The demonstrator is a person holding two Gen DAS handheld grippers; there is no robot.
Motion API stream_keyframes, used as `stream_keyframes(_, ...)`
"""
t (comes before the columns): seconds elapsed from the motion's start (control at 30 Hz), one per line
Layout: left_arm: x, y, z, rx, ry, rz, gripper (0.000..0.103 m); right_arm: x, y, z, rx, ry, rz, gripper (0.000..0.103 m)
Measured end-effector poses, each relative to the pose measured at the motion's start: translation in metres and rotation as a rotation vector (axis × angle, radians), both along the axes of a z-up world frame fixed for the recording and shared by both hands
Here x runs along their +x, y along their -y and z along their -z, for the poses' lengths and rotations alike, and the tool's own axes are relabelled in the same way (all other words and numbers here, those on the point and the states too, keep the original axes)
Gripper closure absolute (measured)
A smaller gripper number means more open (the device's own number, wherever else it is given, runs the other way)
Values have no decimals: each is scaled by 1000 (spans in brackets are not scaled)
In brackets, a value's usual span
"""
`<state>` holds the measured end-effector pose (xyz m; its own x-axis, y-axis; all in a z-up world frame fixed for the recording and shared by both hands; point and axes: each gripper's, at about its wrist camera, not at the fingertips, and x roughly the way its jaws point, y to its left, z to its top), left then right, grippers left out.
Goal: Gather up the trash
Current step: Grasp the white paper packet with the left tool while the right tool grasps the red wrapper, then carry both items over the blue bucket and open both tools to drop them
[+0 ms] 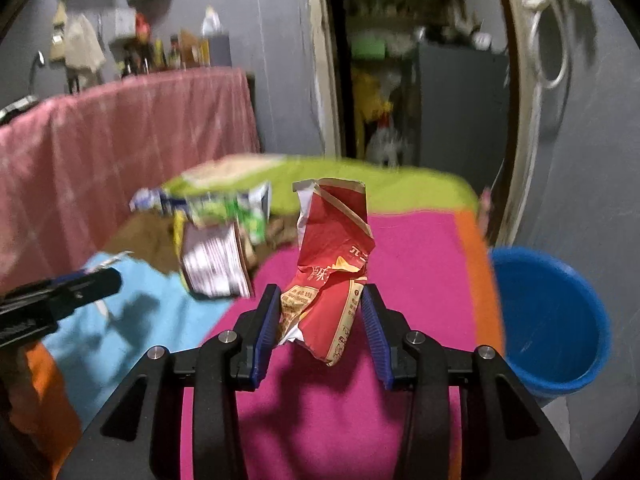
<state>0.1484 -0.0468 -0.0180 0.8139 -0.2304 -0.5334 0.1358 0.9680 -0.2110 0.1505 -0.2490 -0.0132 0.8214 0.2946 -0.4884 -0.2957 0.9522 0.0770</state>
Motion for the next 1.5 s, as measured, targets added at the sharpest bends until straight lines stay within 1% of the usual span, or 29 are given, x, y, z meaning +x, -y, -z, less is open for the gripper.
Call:
stream_keyframes(0.03, 0, 4, -5, -5, 20, 6, 69, -6, 5, -10, 3, 44, 16, 64)
stream_keyframes(0.1, -1, 17, -20, -19, 95, 25, 69, -16, 15, -29, 9, 126, 41, 64)
stream_keyframes(0.17, 0, 32, -37, -44, 193, 45, 69, -25, 28, -48, 9, 210, 75, 64)
stream_keyframes(0.23, 3, 47, -50, -66, 263, 67, 69, -33, 42, -65, 10, 281, 111, 63)
stream_keyframes(0.3, 6, 68, -66, -92, 349, 89, 69, -39, 55, -80, 5, 342, 140, 63)
stream_keyframes(0.33, 5, 74, -71, -102, 369, 97, 69, -42, 62, -87, -6, 370, 156, 63)
stream_keyframes(0.4, 7, 95, -83, -128, 434, 119, 69, -44, 74, -98, -26, 426, 182, 63)
stream_keyframes(0.5, 12, 121, -92, -148, 505, 138, 69, -45, 95, -111, -68, 504, 228, 63)
stream_keyframes(0.53, 11, 127, -96, -153, 517, 143, 69, -45, 103, -113, -79, 525, 247, 63)
stream_keyframes(0.6, 14, 149, -97, -148, 551, 157, 69, -43, 118, -115, -85, 552, 274, 63)
stream_keyframes(0.67, 17, 166, -97, -146, 559, 168, 69, -40, 133, -113, -96, 570, 302, 62)
stream_keyframes(0.77, 32, 195, -87, -126, 539, 192, 69, -30, 160, -104, -108, 560, 347, 62)
stream_keyframes(0.83, 46, 210, -78, -117, 491, 220, 69, -25, 178, -96, -106, 534, 362, 62)
stream_keyframes(0.9, 66, 229, -66, -102, 414, 252, 69, -16, 191, -85, -106, 497, 372, 62)
stream_keyframes(1.07, 96, 263, -34, -62, 283, 308, 69, 8, 218, -50, -102, 377, 387, 62)
stream_keyframes(1.17, 112, 280, -14, -24, 212, 330, 69, 19, 230, -31, -74, 312, 395, 62)
stream_keyframes(1.3, 133, 288, 9, -17, 110, 321, 69, 32, 241, -11, -39, 232, 400, 62)
stream_keyframes(1.4, 142, 289, 18, -27, 66, 315, 69, 39, 245, 1, -26, 193, 397, 62)
stream_keyframes(1.43, 140, 289, 22, -26, 61, 316, 69, 41, 245, 3, -26, 183, 392, 62)
stream_keyframes(1.47, 140, 290, 25, -22, 52, 319, 68, 43, 246, 5, -27, 173, 387, 62)
stream_keyframes(1.5, 141, 290, 26, -19, 42, 324, 65, 45, 246, 7, -29, 160, 382, 60)
